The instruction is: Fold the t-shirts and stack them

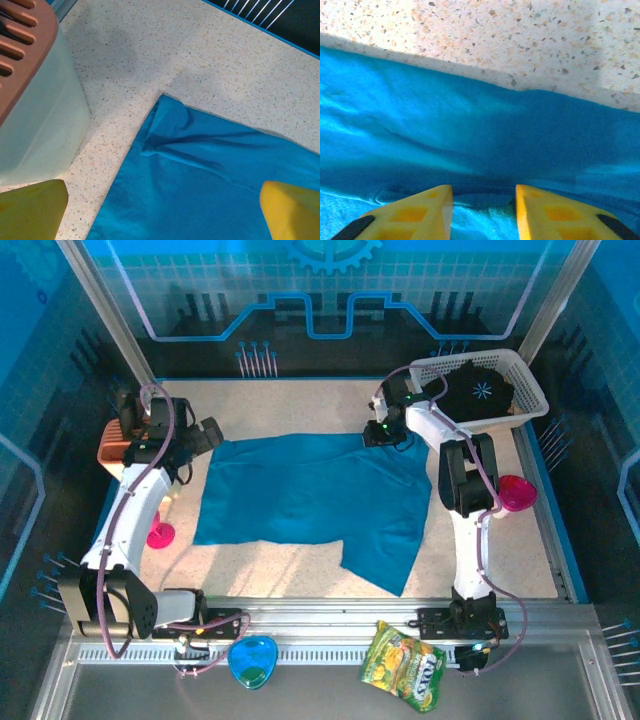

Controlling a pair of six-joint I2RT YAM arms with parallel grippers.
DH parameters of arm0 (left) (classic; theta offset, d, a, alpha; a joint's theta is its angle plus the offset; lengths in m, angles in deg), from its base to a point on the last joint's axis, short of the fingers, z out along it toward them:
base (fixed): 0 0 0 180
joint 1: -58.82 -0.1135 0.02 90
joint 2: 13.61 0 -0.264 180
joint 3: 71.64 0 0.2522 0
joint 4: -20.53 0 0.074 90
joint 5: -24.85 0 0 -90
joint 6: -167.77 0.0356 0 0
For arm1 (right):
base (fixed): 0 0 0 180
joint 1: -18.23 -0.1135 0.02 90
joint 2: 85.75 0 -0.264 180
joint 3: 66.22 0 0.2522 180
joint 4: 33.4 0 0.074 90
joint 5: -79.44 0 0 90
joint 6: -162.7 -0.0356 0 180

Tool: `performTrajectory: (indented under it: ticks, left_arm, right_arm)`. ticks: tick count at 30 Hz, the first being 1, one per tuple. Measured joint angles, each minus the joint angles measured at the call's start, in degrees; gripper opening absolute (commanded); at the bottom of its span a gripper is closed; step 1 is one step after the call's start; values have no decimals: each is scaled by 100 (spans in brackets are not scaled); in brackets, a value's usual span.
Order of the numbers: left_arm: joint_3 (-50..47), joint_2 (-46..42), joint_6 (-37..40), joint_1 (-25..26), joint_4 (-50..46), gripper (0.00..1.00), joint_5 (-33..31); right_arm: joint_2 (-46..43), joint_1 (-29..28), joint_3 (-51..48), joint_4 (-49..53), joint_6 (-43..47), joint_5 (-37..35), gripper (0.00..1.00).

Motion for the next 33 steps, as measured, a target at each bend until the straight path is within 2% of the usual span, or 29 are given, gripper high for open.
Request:
performTrajectory:
  ticks: [5,11,16,23,33]
  left_arm:
    - [0,0,0,0,0,99,57]
    - [0,0,0,0,2,99,85]
    - [0,0,0,0,2,99,103]
    - [0,-50,0,0,0,99,127]
    - [0,-136,2,0,2,99,146]
  right_arm:
    - [-2,2,-35,-13,-33,120,23]
    - [-31,2,-186,-17,-125,160,0]
    - [-284,2,-525,-72,-232,199,0]
    - [-1097,-52,-1340,-363,-638,232,0]
    - [-1578,-688,-2138,-820,-1611,7,0]
